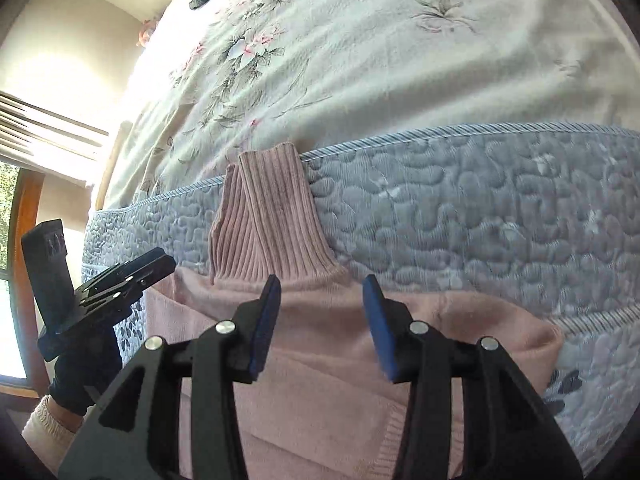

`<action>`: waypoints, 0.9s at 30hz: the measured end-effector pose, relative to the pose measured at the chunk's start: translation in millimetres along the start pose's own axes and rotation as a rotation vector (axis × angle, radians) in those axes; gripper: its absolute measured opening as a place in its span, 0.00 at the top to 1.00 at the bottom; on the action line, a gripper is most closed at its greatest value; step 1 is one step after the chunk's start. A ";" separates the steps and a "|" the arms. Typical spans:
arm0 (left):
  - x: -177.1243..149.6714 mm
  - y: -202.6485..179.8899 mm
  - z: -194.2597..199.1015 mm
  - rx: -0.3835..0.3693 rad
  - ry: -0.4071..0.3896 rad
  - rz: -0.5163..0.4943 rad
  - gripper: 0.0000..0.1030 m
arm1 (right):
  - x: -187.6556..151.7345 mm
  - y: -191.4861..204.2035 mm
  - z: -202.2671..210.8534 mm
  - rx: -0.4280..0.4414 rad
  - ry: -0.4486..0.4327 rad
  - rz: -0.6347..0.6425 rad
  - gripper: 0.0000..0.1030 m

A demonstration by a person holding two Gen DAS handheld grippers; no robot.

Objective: Fold small clothes

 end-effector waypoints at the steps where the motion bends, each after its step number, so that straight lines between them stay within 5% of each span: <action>1: 7.7 0.5 -9.4 0.004 0.010 -0.003 0.52 | 11.1 4.7 -12.3 0.011 0.023 -0.001 0.58; 10: 19.0 8.7 -74.3 -0.081 0.113 0.070 0.54 | 57.1 30.5 -91.6 -0.012 0.141 -0.012 0.58; 12: 17.0 13.3 -82.3 -0.085 0.116 0.097 0.62 | 59.8 31.0 -101.8 -0.036 0.151 -0.008 0.59; 13: 15.8 15.1 -84.9 -0.090 0.116 0.106 0.77 | 60.2 31.2 -105.7 -0.034 0.157 -0.010 0.68; 15: 14.3 17.4 -86.3 -0.107 0.110 0.125 0.86 | 59.4 31.9 -107.9 0.006 0.162 -0.015 0.84; 16: 14.4 17.6 -83.7 -0.127 0.097 0.135 0.89 | 58.8 31.6 -103.8 0.013 0.152 -0.009 0.92; 22: 11.6 4.1 -30.3 -0.242 -0.035 0.075 0.90 | 44.5 35.0 -42.7 0.103 0.002 0.054 0.93; 27: -24.5 -9.4 17.7 -0.306 -0.112 0.014 0.90 | -1.1 41.3 6.1 0.142 -0.082 0.146 0.93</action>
Point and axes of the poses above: each gripper's, at about its wrist camera, not at the fingertips, and z roughly against the way its jaws point, y to its left, x to its top, the point moved 6 cm from there along -z, roughly the way its jaws point, and after that the axes turned 6 degrees about -x, right-handed, at the moved point
